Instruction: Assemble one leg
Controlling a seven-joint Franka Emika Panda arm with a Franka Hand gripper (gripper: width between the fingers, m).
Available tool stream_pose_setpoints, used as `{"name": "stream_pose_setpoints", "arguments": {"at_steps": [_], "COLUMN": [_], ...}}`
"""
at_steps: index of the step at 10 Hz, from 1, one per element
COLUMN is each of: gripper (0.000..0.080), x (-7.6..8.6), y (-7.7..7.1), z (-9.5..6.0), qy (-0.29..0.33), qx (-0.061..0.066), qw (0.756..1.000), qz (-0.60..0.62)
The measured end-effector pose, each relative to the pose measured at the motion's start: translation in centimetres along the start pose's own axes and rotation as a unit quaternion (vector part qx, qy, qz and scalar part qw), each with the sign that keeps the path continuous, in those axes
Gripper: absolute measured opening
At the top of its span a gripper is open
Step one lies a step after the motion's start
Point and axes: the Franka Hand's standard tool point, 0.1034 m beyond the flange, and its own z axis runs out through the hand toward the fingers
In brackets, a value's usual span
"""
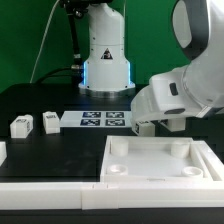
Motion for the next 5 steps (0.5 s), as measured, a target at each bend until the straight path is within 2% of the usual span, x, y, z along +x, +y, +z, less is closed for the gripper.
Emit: {"name": "stream_pose_setpoints", "arguments": {"at_steps": [2,3,5], "gripper": [0.0288,0.0288,0.0288], "x": [-1.3,-1.5,-0.7], "y": [0.4,0.6,0.5], "z": [-1.5,-2.3,-2.2], "qy": [-0.006,0.0,0.032], "qx": [0.004,0.005,0.004], "qw": [1.0,1.0,0.999], "qz": [-0.001,0.0,0.0]}}
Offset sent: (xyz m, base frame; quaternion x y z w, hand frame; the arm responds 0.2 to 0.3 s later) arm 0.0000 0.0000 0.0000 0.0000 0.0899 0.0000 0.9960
